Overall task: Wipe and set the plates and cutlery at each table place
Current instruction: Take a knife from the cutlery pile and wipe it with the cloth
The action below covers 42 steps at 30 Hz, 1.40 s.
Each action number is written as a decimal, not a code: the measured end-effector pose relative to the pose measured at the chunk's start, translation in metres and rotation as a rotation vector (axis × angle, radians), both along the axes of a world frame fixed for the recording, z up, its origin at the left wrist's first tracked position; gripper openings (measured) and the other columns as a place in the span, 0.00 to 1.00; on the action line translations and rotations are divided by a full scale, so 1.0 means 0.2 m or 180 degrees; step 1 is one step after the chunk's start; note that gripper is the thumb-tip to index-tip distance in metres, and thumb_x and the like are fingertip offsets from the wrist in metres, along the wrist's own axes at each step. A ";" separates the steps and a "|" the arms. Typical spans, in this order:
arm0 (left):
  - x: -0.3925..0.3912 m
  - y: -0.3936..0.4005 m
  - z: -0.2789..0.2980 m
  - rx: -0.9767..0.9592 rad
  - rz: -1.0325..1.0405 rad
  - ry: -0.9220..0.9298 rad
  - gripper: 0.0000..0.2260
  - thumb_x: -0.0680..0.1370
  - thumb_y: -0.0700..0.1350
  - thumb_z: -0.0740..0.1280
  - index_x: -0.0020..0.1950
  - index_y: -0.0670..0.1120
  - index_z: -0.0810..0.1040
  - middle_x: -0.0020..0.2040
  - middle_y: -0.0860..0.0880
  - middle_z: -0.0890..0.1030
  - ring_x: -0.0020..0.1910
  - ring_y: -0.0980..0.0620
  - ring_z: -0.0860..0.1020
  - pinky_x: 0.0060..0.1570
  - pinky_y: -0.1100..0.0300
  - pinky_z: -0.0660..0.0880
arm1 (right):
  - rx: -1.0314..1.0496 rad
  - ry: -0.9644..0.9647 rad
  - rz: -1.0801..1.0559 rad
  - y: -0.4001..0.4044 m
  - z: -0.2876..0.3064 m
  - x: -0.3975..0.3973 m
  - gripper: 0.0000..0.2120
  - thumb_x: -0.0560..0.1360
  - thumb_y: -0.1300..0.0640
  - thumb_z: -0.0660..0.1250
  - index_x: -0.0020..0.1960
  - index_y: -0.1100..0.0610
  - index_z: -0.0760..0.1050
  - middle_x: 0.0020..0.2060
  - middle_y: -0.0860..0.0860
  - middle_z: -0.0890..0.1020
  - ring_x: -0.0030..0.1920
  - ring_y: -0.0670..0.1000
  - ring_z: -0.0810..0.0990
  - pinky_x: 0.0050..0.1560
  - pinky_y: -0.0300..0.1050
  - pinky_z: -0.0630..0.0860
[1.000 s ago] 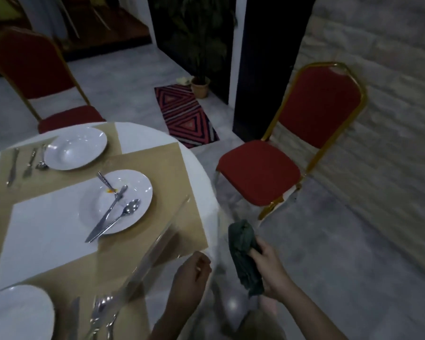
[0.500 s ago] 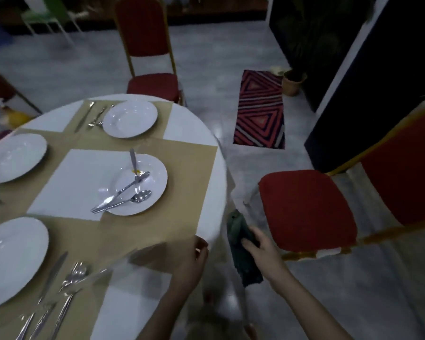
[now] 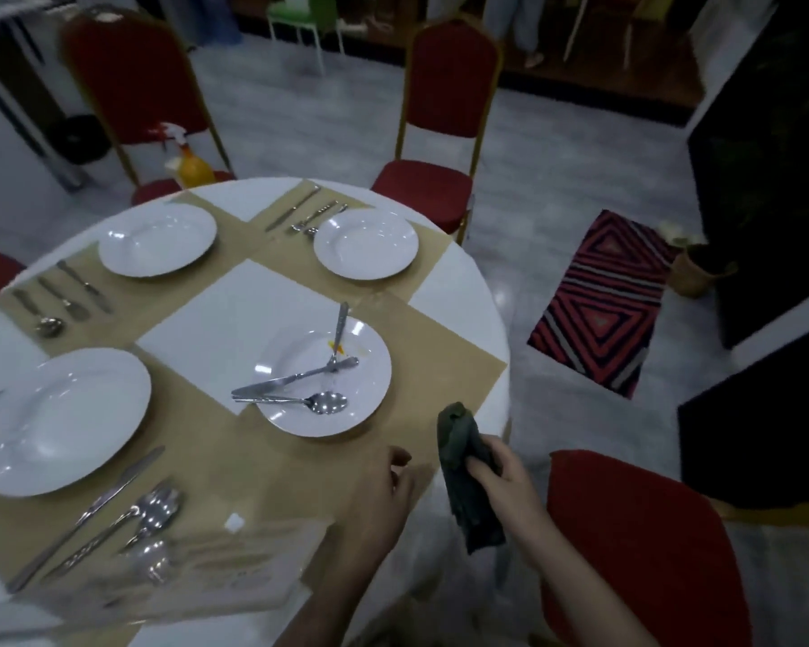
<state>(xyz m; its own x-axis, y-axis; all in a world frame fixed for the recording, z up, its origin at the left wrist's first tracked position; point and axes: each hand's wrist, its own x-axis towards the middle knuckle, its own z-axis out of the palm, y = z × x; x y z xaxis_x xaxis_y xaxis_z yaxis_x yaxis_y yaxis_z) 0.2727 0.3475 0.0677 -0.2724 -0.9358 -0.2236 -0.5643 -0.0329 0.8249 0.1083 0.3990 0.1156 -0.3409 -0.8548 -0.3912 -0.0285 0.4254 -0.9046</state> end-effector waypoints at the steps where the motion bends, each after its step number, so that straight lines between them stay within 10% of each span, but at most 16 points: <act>1: -0.01 -0.02 0.00 -0.0025 0.0105 -0.0012 0.07 0.78 0.50 0.62 0.55 0.55 0.73 0.48 0.59 0.78 0.44 0.64 0.76 0.47 0.59 0.76 | -0.0025 0.0045 0.0131 -0.06 0.02 -0.01 0.11 0.80 0.62 0.63 0.54 0.47 0.76 0.50 0.47 0.82 0.51 0.46 0.81 0.50 0.39 0.78; 9: -0.02 -0.04 0.00 -0.0173 0.1002 0.0175 0.05 0.75 0.55 0.55 0.47 0.66 0.67 0.48 0.62 0.74 0.44 0.63 0.75 0.45 0.61 0.74 | -0.0071 0.0139 0.1030 -0.59 0.11 0.05 0.10 0.80 0.64 0.62 0.55 0.52 0.77 0.47 0.47 0.82 0.47 0.44 0.82 0.45 0.35 0.78; 20: -0.18 -0.38 -0.01 0.0330 0.3104 0.0837 0.06 0.78 0.40 0.64 0.48 0.52 0.74 0.41 0.51 0.81 0.34 0.52 0.78 0.33 0.56 0.77 | 0.0228 -0.0066 0.2329 -1.20 -0.15 -0.05 0.12 0.80 0.62 0.63 0.60 0.52 0.78 0.51 0.48 0.84 0.53 0.49 0.82 0.52 0.46 0.79; 34: -0.23 -1.05 -0.12 0.1039 0.4035 -0.0542 0.16 0.75 0.48 0.65 0.33 0.40 0.80 0.29 0.46 0.81 0.33 0.49 0.79 0.37 0.57 0.76 | 0.0623 -0.0214 0.2832 -1.52 -0.12 -0.31 0.11 0.79 0.62 0.63 0.56 0.47 0.77 0.47 0.44 0.84 0.45 0.41 0.83 0.41 0.35 0.78; 42: -0.27 -1.08 -0.04 0.0962 0.4339 -0.0285 0.17 0.73 0.44 0.64 0.25 0.39 0.70 0.20 0.49 0.72 0.26 0.49 0.72 0.29 0.57 0.66 | 0.0786 -0.0434 0.2683 -1.58 -0.10 -0.39 0.11 0.79 0.62 0.64 0.58 0.51 0.78 0.49 0.49 0.84 0.46 0.45 0.84 0.39 0.35 0.78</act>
